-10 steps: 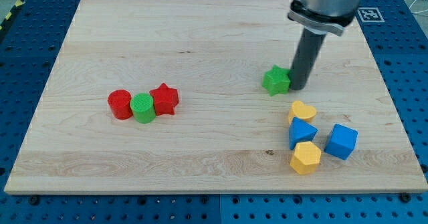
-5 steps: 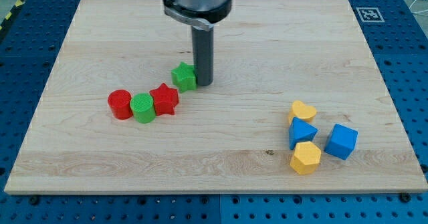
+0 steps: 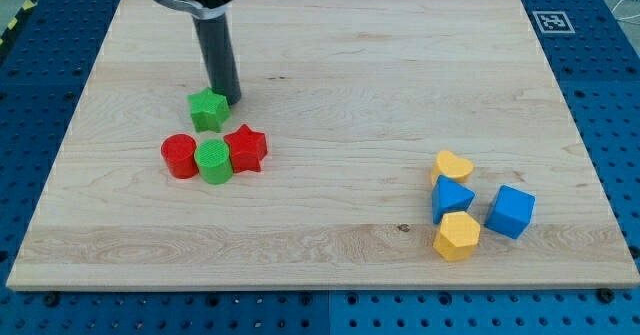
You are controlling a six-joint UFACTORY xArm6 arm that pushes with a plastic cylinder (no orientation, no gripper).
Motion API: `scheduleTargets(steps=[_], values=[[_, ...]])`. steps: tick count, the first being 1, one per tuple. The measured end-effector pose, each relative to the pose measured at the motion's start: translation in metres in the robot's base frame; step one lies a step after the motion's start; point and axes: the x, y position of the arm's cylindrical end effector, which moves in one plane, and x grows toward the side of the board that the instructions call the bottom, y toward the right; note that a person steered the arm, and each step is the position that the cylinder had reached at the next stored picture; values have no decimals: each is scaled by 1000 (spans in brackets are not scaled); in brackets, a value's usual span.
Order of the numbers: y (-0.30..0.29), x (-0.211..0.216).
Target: Slide the green star towards the group of blocks
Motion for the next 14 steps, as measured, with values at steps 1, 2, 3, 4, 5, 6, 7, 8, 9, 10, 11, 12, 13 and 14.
scheduleTargets(steps=[1,2,3,4,5,6,7,8,9,10,11,12,13,14], values=[[-13,0],[-14,1],[-14,2],[-23,5],[-48,-1],[-55,-1],[-49,2],[-44,13],[-43,11],[-30,8],[-20,16],[-19,27],[-19,35],[-19,28]])
